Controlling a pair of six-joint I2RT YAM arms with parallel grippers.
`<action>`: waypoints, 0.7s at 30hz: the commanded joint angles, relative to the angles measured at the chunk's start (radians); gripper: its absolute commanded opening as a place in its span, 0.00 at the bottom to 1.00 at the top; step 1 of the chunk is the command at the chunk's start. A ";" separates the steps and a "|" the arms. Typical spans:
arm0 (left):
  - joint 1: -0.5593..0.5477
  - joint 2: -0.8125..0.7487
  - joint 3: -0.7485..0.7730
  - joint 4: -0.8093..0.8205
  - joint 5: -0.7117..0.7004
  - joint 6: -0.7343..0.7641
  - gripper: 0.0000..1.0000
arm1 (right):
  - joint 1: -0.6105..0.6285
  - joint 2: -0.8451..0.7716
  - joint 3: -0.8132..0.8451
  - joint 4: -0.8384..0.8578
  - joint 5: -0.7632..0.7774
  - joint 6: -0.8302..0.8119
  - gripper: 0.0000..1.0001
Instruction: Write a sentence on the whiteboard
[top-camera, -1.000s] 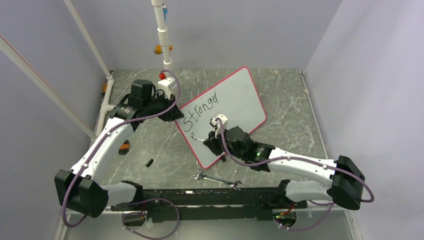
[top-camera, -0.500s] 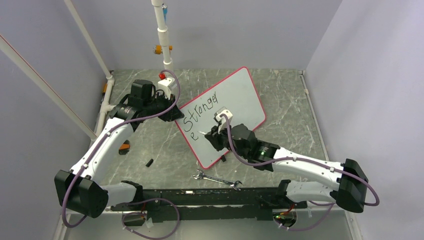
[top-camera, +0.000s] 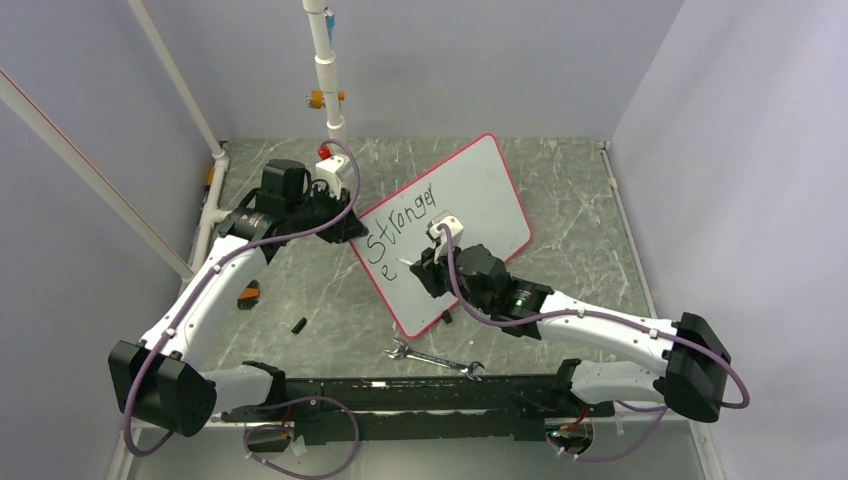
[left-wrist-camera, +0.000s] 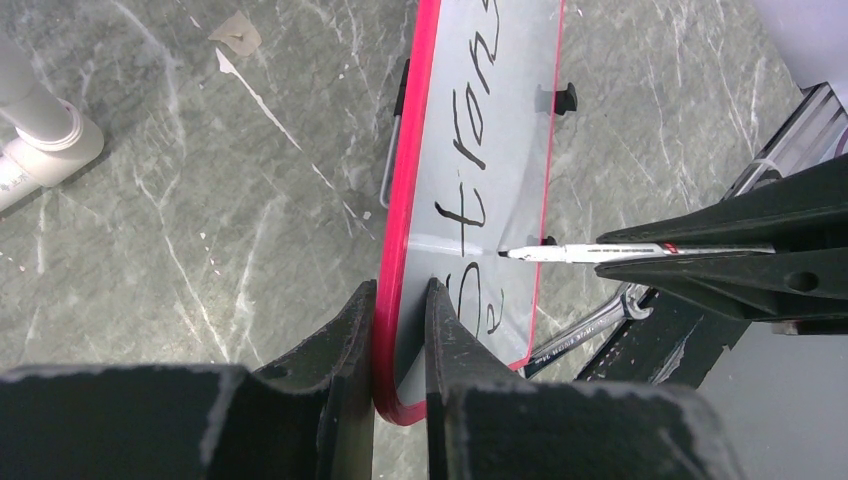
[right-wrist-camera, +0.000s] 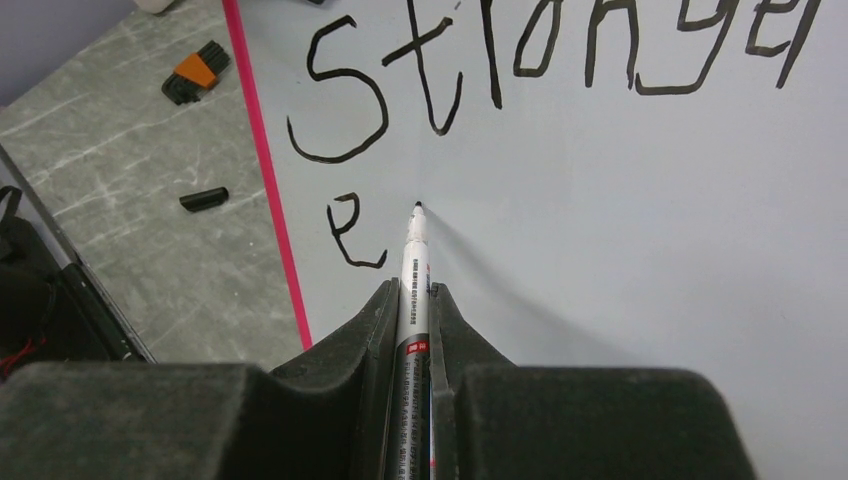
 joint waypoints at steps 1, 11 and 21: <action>0.012 -0.029 0.003 0.015 -0.201 0.107 0.00 | -0.007 0.015 0.042 0.054 -0.003 -0.006 0.00; 0.012 -0.030 0.004 0.013 -0.203 0.108 0.00 | -0.008 0.048 0.053 0.063 -0.023 -0.011 0.00; 0.012 -0.026 0.006 0.013 -0.203 0.109 0.00 | -0.008 0.059 0.040 0.056 -0.066 -0.010 0.00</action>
